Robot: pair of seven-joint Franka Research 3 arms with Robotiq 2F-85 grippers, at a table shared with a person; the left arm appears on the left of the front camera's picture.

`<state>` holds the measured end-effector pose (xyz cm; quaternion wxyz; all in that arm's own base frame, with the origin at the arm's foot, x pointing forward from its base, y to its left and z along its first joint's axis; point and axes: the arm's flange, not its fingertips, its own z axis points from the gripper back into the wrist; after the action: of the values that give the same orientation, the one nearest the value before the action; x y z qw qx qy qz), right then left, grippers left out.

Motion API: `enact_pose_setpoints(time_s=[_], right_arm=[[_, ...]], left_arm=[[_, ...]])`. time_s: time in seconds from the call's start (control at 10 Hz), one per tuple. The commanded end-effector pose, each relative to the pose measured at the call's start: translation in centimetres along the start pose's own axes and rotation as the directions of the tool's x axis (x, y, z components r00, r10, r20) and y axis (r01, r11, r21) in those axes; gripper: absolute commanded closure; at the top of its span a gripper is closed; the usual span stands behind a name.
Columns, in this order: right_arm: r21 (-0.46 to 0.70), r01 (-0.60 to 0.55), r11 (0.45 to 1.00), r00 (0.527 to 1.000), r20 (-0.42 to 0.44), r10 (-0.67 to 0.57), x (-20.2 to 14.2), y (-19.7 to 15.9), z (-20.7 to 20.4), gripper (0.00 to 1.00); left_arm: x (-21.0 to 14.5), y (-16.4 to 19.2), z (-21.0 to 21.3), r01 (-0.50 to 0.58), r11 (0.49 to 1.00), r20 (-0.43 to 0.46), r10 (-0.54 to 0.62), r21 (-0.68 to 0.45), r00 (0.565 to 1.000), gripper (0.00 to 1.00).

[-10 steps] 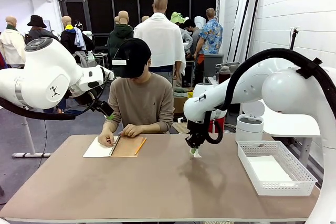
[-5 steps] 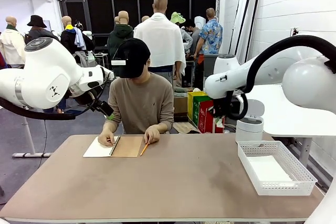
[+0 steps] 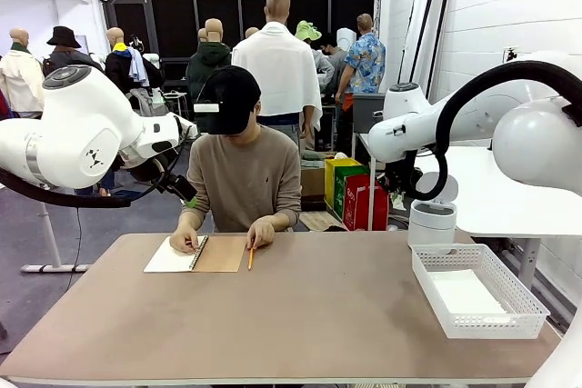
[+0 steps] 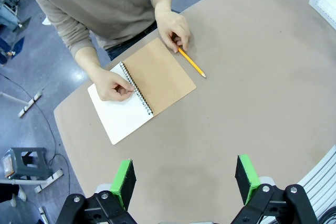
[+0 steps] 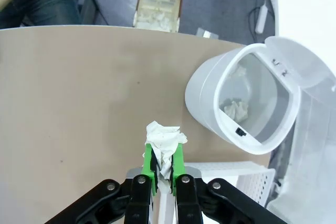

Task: Sort the paper based on its condition.
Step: If a person hands you a paper, place it in the Organizing basket , and if it's crumpled, put it in the Trash can.

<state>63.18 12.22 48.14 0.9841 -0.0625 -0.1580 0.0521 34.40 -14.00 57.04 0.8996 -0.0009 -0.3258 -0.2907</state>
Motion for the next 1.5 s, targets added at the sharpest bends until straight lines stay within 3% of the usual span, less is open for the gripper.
enact_pose_setpoints(time_s=[0.0, 0.2, 0.3, 0.5, 1.0, 1.4], right_arm=[[0.0, -0.022, 1.0, 1.0, 0.0, 0.022, -0.1, -0.1, -0.1, 0.86], [0.001, -0.004, 1.0, 1.0, 0.0, 0.004, 0.0, 0.1, 0.0, 0.86], [-0.086, 0.119, 0.989, 0.99, 0.087, -0.112, -0.2, 0.1, -0.5, 0.86], [-0.17, 0.256, 0.952, 0.959, 0.166, -0.229, 0.0, -1.0, -0.9, 0.86], [-0.215, 0.415, 0.884, 0.908, 0.166, -0.386, 1.2, -5.3, -3.6, 0.86], [-0.246, 0.472, 0.847, 0.877, 0.223, -0.425, 2.5, -7.7, -6.0, 0.86]], left_arm=[[0.0, 0.0, 0.0, -0.002, 1.0, -0.001, 0.002, 0.0, 1.0, 0.0], [0.0, 0.0, 0.0, -0.002, 1.0, -0.001, 0.002, 0.0, 1.0, 0.0], [0.0, 0.0, 0.0, -0.002, 1.0, -0.001, 0.002, 0.0, 1.0, 0.0], [0.0, 0.0, 0.0, -0.002, 1.0, -0.001, 0.002, 0.0, 1.0, 0.0], [0.0, 0.0, 0.0, -0.002, 1.0, -0.001, 0.002, 0.0, 1.0, 0.0], [0.0, 0.0, 0.0, -0.002, 1.0, -0.001, 0.002, 0.0, 1.0, 0.0]])
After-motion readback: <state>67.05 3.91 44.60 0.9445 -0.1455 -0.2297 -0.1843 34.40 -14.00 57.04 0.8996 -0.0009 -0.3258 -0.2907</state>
